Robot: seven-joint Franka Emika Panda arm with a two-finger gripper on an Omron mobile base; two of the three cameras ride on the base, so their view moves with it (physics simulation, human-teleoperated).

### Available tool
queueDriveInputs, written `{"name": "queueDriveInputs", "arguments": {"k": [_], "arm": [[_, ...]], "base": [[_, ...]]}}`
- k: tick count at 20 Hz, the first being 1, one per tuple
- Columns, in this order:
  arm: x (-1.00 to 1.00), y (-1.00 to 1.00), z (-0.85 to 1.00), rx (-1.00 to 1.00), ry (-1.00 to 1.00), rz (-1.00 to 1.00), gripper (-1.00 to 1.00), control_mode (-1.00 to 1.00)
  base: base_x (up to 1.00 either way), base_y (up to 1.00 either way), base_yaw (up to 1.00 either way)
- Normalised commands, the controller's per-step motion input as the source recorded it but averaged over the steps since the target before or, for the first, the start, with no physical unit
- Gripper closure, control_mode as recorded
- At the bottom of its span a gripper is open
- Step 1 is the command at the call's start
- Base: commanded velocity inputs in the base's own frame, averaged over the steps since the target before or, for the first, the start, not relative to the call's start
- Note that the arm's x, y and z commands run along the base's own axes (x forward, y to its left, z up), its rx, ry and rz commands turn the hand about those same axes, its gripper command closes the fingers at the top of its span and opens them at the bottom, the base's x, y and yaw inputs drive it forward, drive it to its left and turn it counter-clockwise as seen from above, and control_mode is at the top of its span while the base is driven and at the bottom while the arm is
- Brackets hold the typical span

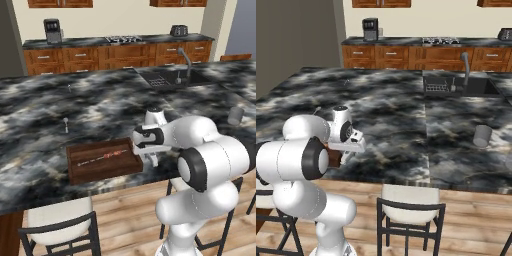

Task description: Take the tongs from the drawer on the right and place them on the dining counter next to the tray containing the kebab skewer.

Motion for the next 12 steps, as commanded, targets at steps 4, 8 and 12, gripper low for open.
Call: {"name": "queueDriveInputs", "arguments": {"k": [4, 8, 12], "arm": [[0.0, 0.0, -0.17, 0.0, 0.0, 0.0, 1.0, -1.0], [0.0, 0.0, -0.17, 0.0, 0.0, 0.0, 1.0, -1.0], [0.0, 0.0, -0.13, 0.0, 0.0, 0.0, -1.0, -1.0]], "base": [[0.0, 0.0, 0.0], [0.0, 0.0, 0.0], [0.0, 0.0, 0.0]]}}
